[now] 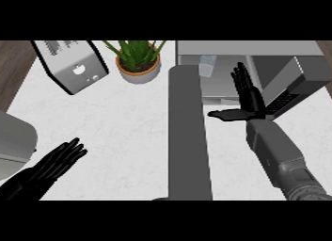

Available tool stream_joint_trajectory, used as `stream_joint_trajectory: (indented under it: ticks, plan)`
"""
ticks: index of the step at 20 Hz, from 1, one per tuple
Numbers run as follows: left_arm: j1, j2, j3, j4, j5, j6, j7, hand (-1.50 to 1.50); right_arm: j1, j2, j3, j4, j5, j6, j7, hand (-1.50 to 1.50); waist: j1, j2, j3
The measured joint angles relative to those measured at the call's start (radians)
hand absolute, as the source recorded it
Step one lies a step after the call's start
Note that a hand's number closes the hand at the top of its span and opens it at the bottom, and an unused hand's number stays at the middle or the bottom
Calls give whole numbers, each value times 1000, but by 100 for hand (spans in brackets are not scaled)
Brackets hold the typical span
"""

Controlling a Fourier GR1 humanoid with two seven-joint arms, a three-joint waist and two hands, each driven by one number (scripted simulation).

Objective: Pick up the milk, place it into the microwave and close the microwave

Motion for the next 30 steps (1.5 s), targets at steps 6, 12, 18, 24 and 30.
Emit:
stream_joint_trajectory:
  ticks: [6, 12, 18, 24, 30]
  plan:
    - [-45, -5, -61, 53, -119, 31, -69, 150, 155, 67, 53, -66, 14, 14, -40, -150, -28, -11, -2]
    - [-84, -7, -155, 123, -260, 118, -170, 150, 328, 78, 98, -161, 29, -3, -55, -150, -50, -17, -3]
    - [-163, -4, -221, 231, -395, 180, -238, 150, 538, 52, 120, -305, 13, 41, -89, -150, -67, -16, -5]
    - [-222, -6, -335, 339, -536, 262, -338, 150, 757, 14, 135, -507, -32, 93, -83, -150, -70, -13, -5]
    - [-278, -7, -464, 476, -610, 408, -457, 150, 971, -16, 169, -782, -102, 168, -29, -150, -60, -7, -5]
